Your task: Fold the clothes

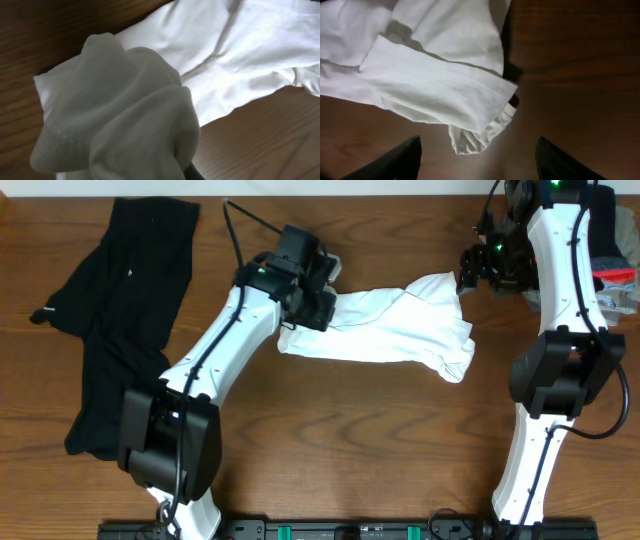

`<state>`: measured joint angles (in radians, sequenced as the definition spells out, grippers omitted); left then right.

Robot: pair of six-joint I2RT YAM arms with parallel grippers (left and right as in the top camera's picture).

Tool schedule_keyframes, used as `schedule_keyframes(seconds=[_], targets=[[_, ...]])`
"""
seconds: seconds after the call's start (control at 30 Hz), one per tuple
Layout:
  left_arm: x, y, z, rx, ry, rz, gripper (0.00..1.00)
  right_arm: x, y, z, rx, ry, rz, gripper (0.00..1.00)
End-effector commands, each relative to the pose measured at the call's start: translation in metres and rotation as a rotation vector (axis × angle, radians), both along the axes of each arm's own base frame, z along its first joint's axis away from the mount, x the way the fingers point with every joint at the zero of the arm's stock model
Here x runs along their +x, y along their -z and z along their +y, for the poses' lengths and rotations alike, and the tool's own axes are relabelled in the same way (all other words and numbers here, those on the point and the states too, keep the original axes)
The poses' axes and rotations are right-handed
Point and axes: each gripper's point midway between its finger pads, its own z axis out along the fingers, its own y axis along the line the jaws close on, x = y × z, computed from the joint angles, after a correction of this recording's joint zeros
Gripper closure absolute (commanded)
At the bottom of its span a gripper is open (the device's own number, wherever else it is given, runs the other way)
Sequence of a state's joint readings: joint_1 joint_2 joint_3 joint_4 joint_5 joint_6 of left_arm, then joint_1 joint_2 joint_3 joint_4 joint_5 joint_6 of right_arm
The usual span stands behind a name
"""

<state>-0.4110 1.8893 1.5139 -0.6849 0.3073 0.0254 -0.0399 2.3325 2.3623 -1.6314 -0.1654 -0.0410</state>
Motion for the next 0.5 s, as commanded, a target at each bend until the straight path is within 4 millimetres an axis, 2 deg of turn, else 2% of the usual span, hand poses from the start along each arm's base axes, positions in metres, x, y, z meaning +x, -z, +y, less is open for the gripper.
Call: schedule_keyframes(seconds=[0.0,0.07,0.1,0.13,0.17,0.2,0.23,0.33,0.47], targets=[[0.001,0.017,-0.002,0.017,0.000,0.032,0.94,0.001,-0.008,0.006,0.011,-0.022,-0.023,0.29],[0.001,0.026,-0.002,0.026,0.000,0.052,0.93,0.001,-0.008,0.006,0.011,-0.022,-0.024,0.29],[0.000,0.030,-0.002,0.029,0.000,0.059,0.86,0.001,-0.008,0.006,0.011,-0.022,-0.024,0.29],[0.000,0.033,-0.002,0.033,0.001,0.067,0.66,0.001,-0.008,0.006,0.011,-0.022,-0.024,0.29],[0.000,0.036,-0.003,0.035,0.001,0.072,0.40,0.001,-0.008,0.006,0.011,-0.022,-0.024,0.29],[-0.001,0.038,-0.004,0.036,0.004,0.076,0.28,0.002,-0.008,0.006,0.011,-0.022,-0.025,0.29],[-0.001,0.040,-0.006,0.037,0.008,0.078,0.21,0.002,-0.008,0.006,0.011,-0.022,-0.026,0.29],[-0.002,0.041,-0.013,0.031,0.024,0.070,0.10,0.002,-0.008,0.006,0.011,-0.022,-0.027,0.29],[-0.003,0.038,-0.029,0.019,0.056,0.041,0.08,0.003,-0.008,0.006,0.011,-0.022,-0.030,0.28]])
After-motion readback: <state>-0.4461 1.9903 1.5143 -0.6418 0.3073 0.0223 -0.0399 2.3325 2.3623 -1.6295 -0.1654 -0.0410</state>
